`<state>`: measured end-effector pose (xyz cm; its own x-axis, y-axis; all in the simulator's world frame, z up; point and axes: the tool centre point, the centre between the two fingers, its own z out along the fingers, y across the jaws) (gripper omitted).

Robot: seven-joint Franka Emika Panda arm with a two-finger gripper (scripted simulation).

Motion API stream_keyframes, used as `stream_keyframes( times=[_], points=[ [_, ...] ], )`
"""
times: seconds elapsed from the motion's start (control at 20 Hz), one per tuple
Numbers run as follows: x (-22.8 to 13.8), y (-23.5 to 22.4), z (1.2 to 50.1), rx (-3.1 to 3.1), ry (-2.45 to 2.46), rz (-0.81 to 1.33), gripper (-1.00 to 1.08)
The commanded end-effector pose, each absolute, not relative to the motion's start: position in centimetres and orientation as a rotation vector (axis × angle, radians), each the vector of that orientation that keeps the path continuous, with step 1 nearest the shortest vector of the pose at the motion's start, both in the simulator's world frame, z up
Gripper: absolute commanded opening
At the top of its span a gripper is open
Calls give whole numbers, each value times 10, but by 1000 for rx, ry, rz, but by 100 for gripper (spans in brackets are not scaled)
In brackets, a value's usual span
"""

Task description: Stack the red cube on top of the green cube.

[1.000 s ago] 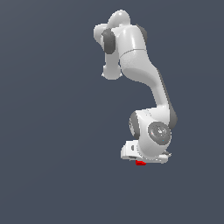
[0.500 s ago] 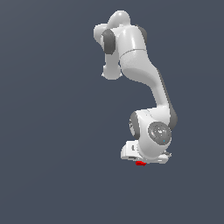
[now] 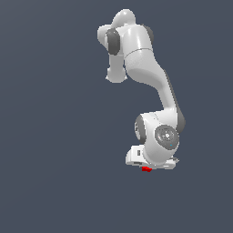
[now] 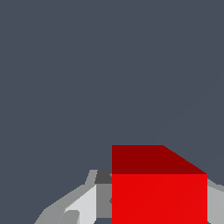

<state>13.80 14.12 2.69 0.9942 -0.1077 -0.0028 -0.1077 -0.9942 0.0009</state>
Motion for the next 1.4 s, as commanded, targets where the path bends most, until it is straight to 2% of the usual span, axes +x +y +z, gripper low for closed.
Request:
stream_keyframes(
  times=[0.0, 0.65, 1.35],
  points=[
    [138, 141, 37, 3137, -169, -1, -100],
    [138, 141, 114, 3137, -169, 0, -100],
    [135, 143, 118, 3137, -169, 1, -100]
  ],
)
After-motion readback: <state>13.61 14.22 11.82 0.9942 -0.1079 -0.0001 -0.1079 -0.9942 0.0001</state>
